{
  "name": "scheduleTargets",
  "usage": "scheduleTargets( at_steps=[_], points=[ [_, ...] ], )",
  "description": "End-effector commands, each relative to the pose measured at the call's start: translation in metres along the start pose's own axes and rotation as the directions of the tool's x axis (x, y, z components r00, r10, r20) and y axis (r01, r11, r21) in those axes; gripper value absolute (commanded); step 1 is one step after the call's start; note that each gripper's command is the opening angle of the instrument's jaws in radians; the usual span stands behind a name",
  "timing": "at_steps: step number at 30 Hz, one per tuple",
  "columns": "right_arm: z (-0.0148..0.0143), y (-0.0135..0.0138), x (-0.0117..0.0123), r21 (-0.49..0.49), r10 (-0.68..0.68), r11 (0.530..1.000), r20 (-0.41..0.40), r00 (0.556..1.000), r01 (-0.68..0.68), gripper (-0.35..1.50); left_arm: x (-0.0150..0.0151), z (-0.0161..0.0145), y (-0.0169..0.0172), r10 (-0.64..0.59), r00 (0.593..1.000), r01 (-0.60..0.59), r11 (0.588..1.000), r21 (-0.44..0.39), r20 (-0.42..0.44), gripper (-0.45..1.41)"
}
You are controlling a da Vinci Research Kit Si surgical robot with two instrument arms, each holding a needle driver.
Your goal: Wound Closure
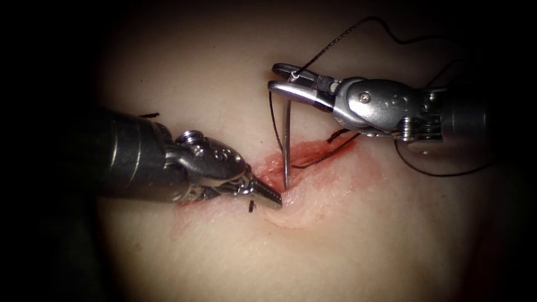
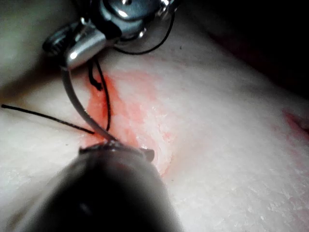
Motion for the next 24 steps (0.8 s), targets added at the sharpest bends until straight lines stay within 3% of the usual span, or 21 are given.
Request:
scheduleTargets(
  at_steps=[1,14,24],
  points=[
    [0.0009,-0.0001,-0.0004,-0.017,0.028,0.999,0.002,1.0,-0.028,-0.35,0.0,0.0007,-0.0002,0.0,1.0,0.0,1.0,0.0,0.0,-0.15],
    [0.0004,-0.0007,-0.002,-0.019,0.177,0.984,0.073,0.982,-0.176,-0.35,-0.0002,0.0006,0.0001,0.0,1.0,0.0,1.0,-0.003,0.006,-0.18],
    [0.0004,-0.0001,-0.0018,-0.068,0.215,0.975,0.065,0.974,-0.211,-0.35,-0.0005,0.0012,0.0011,0.0,0.999,0.002,1.0,-0.031,0.038,-0.33]
  ],
)
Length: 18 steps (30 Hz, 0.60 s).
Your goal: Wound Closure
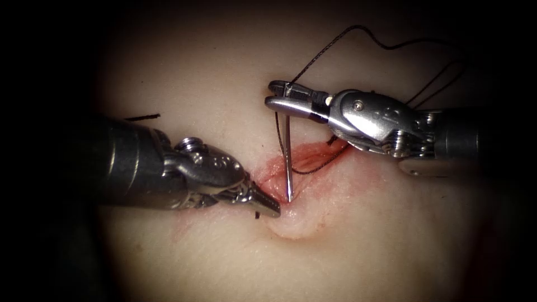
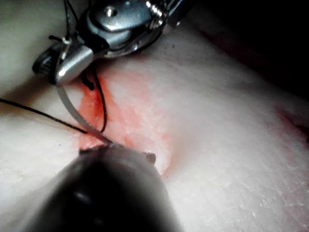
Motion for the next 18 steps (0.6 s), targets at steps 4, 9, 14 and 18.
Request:
scheduleTargets(
  at_steps=[4,9,14,18],
  points=[
    [0.0009,0.0008,0.0004,-0.02,0.004,1.0,-0.025,1.0,-0.005,-0.35,0.0,0.0014,0.0001,0.001,1.0,-0.001,1.0,-0.009,0.012,-0.3],
    [0.0008,0.0014,0.0012,-0.04,0.013,0.999,-0.037,0.999,-0.014,-0.35,-0.0001,0.0014,0.0,0.003,1.0,-0.002,1.0,-0.009,0.012,-0.3],
    [0.0008,0.0015,0.0014,-0.055,0.015,0.998,-0.043,0.999,-0.018,-0.35,-0.0001,0.0016,-0.0001,0.003,1.0,-0.003,1.0,-0.006,0.012,-0.3],
    [0.0007,0.0018,0.0016,-0.066,0.03,0.997,-0.048,0.998,-0.033,-0.35,-0.0001,0.0018,-0.0001,0.003,1.0,-0.003,1.0,-0.007,0.014,-0.3]
  ],
)
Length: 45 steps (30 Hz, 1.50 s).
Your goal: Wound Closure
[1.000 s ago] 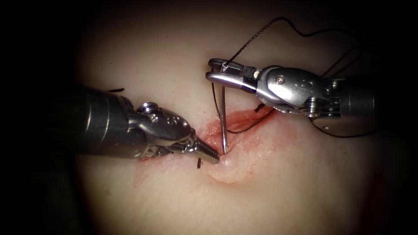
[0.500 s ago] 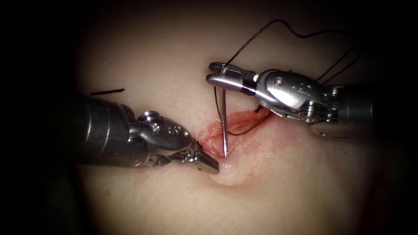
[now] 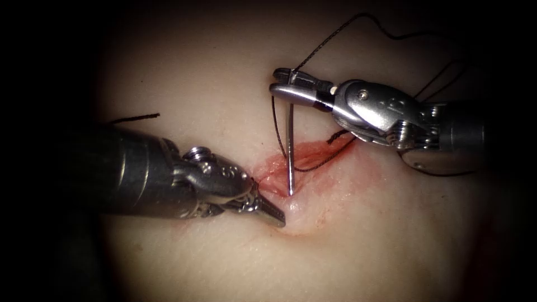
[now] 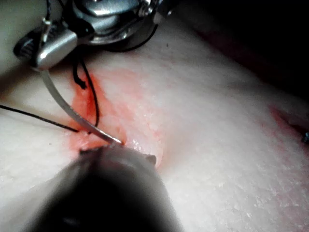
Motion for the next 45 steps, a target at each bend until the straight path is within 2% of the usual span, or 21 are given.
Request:
scheduleTargets(
  at_steps=[1,10,21,45],
  points=[
    [0.0009,0.0001,-0.0001,-0.002,0.006,1.0,-0.001,1.0,-0.006,-0.35,0.0001,0.0007,-0.0002,0.0,1.0,0.0,1.0,-0.001,0.001,-0.3],
    [0.0007,0.0001,-0.0004,-0.032,0.103,0.994,-0.006,0.995,-0.103,-0.35,0.0001,0.0008,-0.0002,-0.001,1.0,0.001,1.0,0.0,0.001,-0.3],
    [0.0001,-0.0009,-0.0029,-0.027,0.118,0.993,0.069,0.991,-0.116,-0.35,0.0,0.0006,-0.0003,0.001,1.0,-0.001,1.0,-0.003,0.003,-0.3],
    [-0.0002,-0.001,-0.0031,-0.091,0.255,0.964,0.062,0.965,-0.249,-0.35,0.0,0.0008,-0.0001,0.001,1.0,-0.001,1.0,0.003,0.006,-0.32]
  ],
)
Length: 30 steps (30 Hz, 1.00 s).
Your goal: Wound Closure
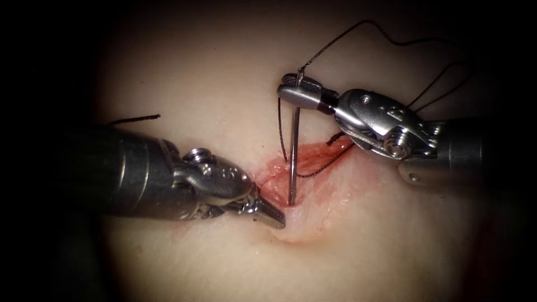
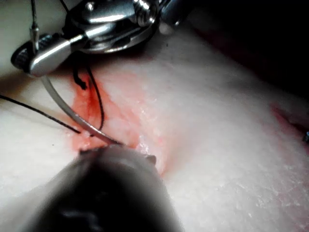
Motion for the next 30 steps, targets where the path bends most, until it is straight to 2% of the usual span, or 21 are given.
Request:
scheduleTargets(
  at_steps=[1,19,30],
  points=[
    [0.0008,-0.0001,-0.0001,0.001,0.012,1.0,-0.002,1.0,-0.012,-0.35,0.0001,0.0007,-0.0002,0.0,1.0,0.0,1.0,0.0,0.0,-0.32],
    [0.0007,-0.0007,-0.0019,-0.011,0.12,0.993,0.032,0.992,-0.12,-0.35,0.0001,0.0007,-0.0003,0.0,1.0,0.0,1.0,-0.001,0.001,-0.32],
    [0.0006,-0.001,-0.002,-0.01,0.178,0.984,0.035,0.983,-0.178,-0.35,0.0,0.0008,-0.0002,0.001,1.0,-0.001,1.0,-0.002,0.003,-0.33]
  ],
)
